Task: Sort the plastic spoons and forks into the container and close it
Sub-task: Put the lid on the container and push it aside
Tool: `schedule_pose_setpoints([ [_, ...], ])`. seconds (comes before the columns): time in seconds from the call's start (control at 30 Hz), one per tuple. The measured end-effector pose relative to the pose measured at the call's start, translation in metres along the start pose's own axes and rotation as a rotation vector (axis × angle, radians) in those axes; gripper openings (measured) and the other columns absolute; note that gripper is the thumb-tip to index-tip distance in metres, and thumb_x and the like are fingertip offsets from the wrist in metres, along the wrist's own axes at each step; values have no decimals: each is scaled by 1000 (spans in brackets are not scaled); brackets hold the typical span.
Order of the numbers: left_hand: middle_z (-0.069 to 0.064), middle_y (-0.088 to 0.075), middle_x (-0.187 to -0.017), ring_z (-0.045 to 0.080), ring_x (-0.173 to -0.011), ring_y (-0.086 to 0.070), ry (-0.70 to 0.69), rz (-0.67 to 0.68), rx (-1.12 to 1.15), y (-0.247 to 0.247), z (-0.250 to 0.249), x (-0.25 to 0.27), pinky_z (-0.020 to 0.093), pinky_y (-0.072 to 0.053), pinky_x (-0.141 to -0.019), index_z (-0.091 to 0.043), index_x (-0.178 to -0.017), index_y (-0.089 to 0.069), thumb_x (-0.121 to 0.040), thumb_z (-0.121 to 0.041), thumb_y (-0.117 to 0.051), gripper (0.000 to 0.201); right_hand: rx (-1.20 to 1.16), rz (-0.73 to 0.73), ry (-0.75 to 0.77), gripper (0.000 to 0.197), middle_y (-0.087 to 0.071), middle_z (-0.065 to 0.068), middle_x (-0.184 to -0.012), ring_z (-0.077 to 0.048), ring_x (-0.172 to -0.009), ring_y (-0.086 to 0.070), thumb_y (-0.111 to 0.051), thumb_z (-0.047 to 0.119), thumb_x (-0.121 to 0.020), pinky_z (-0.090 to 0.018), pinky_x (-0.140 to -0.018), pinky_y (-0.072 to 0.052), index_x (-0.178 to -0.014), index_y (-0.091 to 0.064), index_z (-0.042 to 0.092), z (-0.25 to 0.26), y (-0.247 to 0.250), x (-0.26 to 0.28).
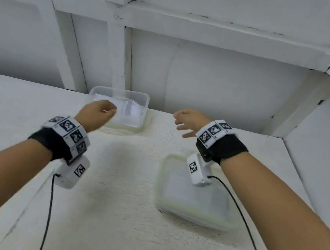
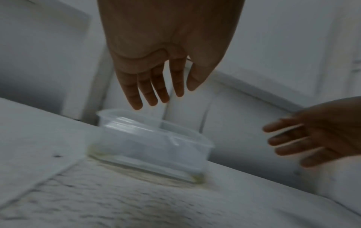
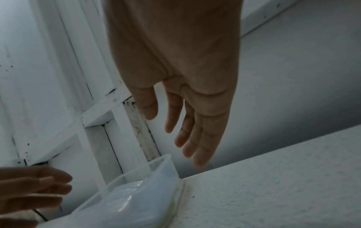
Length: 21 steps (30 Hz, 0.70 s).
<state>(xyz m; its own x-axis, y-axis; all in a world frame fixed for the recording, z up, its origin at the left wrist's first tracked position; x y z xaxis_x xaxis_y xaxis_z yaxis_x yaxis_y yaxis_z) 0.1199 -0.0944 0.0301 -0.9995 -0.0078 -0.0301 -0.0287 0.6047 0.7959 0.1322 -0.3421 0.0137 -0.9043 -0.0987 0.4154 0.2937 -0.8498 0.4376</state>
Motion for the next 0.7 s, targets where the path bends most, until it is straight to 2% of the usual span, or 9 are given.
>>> schedule_pose_setpoints([
  [0.13,18,-63,-116,34,-110,-55,202,-101,-103,35,73,-32,34,-40,-90,-3,-114,-62,-94,-17,-46,29,-106,-72,22,39,-48,-19,-136,-32,-125,-48,-43,21,-98,-42,-100,-44,-132,-46,2,29,-30,-35],
  [0.23,30,-60,-86,42,-88,-57,264,-80,-135,37,103,-46,36,-42,-71,3,-76,-59,-92,-12,-43,27,-12,-119,-3,42,-45,-23,-137,-36,-127,-44,-34,20,-101,-40,-105,-38,-134,-42,-4,37,-53,-59],
  [0.27,34,-59,-88,45,-88,-57,283,-74,-121,36,111,-50,38,-44,-73,8,-74,-55,-93,-12,-42,30,23,-142,-21,42,-46,-24,-136,-36,-125,-44,-33,21,-101,-39,-103,-38,-133,-43,-5,36,-59,-67],
  [0.33,33,-61,-100,42,-96,-58,320,-57,-13,28,126,-62,42,-46,-84,11,-87,-59,-96,-15,-42,32,174,-180,-19,41,-49,-23,-133,-35,-122,-47,-34,21,-100,-35,-98,-39,-129,-47,-4,37,-69,-83],
  [0.4,23,-62,-103,32,-93,-58,377,-41,186,18,136,-68,38,-50,-81,5,-104,-61,-96,-17,-45,29,276,-166,-13,40,-51,-21,-131,-33,-121,-48,-37,21,-99,-29,-88,-40,-128,-49,-3,37,-80,-96],
  [0.47,18,-57,-92,26,-87,-56,443,-52,350,12,143,-71,29,-49,-68,-2,-88,-61,-94,-8,-48,16,235,-165,-46,35,-55,-17,-127,-31,-119,-51,-40,18,-98,-22,-75,-40,-124,-52,-1,35,-86,-99],
  [0.53,15,-55,-81,26,-83,-55,481,-58,411,10,148,-73,23,-50,-57,-4,-70,-55,-87,5,-49,21,147,-188,-114,21,-61,-11,-100,-27,-109,-58,-43,13,-97,-21,-78,-48,-95,-60,1,26,-85,-107],
  [0.6,15,-58,-86,27,-84,-58,484,-57,465,13,147,-69,16,-50,-46,0,-83,-62,-84,10,-51,15,364,-170,-64,29,-48,-6,-72,-28,-94,-62,-47,13,-95,-32,-82,-53,-66,-44,6,17,-83,-124],
  [0.7,15,-60,-97,28,-78,-61,466,-60,509,22,148,-64,15,-51,-50,2,-96,-64,-84,8,-55,16,173,-133,-87,18,-50,-7,-82,-28,-88,-59,-51,9,-89,-30,-74,-52,-72,-44,10,16,-81,-118],
])
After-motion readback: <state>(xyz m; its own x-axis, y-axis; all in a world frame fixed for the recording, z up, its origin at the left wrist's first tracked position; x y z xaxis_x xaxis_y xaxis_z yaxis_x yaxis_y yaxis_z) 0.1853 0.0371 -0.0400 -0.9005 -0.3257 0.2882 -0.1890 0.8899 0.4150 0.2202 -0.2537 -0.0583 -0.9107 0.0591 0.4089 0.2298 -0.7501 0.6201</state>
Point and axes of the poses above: each hand's wrist, its own x-axis away from the middle knuckle, its own y-axis out of the back of the hand, z = x × y, the point moved 10 cm from there along -x, towards the middle knuckle
